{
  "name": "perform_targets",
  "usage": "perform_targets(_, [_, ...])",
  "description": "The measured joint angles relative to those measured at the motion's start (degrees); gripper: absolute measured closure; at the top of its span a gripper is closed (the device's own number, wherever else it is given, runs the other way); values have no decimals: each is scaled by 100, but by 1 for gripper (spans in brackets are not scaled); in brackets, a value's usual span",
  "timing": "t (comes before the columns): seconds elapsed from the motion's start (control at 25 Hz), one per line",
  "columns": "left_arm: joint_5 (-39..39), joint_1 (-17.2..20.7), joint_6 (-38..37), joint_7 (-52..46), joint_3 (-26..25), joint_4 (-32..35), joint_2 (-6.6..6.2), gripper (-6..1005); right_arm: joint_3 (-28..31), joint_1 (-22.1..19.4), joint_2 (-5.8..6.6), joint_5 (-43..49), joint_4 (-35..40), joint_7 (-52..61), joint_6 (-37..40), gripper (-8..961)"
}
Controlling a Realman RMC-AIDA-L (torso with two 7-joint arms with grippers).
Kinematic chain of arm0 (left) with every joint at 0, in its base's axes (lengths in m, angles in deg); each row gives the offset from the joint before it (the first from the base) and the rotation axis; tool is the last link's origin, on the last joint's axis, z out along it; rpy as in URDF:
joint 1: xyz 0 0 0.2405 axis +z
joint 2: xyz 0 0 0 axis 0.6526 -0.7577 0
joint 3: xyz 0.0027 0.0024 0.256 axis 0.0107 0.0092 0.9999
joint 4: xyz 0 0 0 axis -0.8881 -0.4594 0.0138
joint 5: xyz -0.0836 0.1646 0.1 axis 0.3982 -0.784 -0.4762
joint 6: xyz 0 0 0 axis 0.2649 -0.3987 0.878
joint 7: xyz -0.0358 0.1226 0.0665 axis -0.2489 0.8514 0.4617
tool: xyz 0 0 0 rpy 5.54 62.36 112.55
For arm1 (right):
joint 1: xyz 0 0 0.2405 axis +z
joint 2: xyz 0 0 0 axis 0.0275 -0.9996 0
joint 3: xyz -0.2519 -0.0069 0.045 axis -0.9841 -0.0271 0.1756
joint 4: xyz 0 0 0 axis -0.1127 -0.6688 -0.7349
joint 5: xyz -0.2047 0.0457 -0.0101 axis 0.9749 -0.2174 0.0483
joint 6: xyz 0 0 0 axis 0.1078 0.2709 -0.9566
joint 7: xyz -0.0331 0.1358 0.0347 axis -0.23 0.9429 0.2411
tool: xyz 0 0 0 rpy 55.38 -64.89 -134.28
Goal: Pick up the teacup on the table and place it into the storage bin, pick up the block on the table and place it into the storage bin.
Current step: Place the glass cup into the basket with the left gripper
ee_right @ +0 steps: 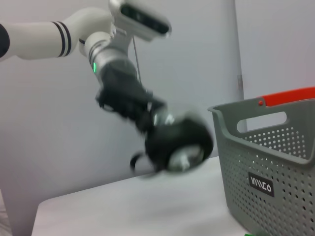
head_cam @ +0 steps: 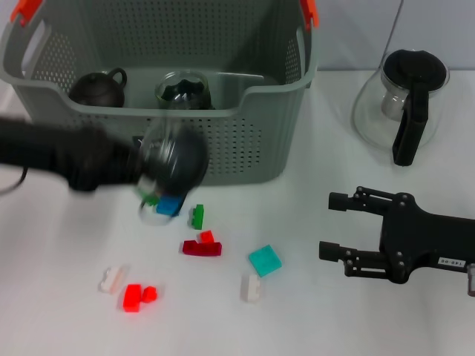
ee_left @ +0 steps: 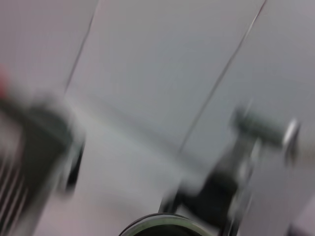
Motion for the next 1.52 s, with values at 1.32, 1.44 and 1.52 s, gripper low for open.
perform_targets(1.32, [-1245,-1972,4700,-3532,1437,-1911,-520,958,-2,-33,7,17,-99,51,-105,132])
perform_targets(1.44, [-1383,-2011,4870,-3502,1480,-2081,-497,958,-8,-19,7,19,-99,52,-108,132])
perform_targets(1.52, [-1427,-2023,4980,-3502,1566,-2102,-473,959,-9,-14,7,21,-105,52,-112,131])
